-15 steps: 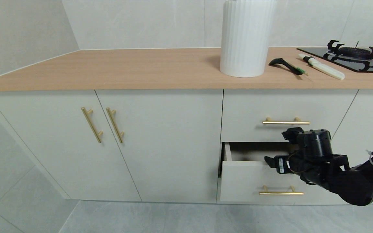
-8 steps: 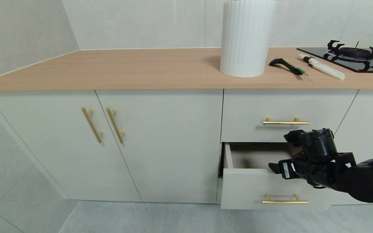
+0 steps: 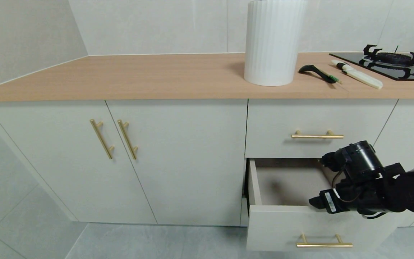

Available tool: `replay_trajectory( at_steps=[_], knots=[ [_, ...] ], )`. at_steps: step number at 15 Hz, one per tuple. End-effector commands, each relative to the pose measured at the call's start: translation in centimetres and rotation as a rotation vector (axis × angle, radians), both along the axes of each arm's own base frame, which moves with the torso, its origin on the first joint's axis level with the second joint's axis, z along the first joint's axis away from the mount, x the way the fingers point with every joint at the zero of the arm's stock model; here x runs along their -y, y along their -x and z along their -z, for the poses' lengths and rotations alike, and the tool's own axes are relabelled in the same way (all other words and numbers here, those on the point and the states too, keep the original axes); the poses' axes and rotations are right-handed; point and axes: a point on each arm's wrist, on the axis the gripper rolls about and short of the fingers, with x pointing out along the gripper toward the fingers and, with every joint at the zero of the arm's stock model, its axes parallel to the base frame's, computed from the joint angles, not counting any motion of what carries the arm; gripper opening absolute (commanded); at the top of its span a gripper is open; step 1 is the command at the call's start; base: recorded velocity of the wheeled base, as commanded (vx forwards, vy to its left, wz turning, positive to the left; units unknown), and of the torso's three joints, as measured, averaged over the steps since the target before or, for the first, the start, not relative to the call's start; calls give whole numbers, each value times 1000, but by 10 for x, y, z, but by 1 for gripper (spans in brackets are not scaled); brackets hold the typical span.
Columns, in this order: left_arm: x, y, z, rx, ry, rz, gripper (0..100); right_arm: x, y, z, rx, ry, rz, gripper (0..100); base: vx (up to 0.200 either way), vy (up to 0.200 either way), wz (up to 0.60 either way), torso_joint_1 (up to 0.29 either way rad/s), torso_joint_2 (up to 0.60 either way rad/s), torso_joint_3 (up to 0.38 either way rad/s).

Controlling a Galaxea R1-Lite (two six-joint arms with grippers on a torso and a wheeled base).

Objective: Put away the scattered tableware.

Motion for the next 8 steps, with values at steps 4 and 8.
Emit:
replay_trajectory(
  at_steps=[4, 8],
  knots=[
    [0, 0, 0, -1, 0, 0, 100, -11, 24, -9, -153, 62, -70, 100, 0, 0, 0, 0, 0, 0],
    [0, 0, 0, -1, 0, 0, 100, -22, 50, -2, -340, 158, -158, 100, 0, 0, 0, 0, 0, 0]
  ],
)
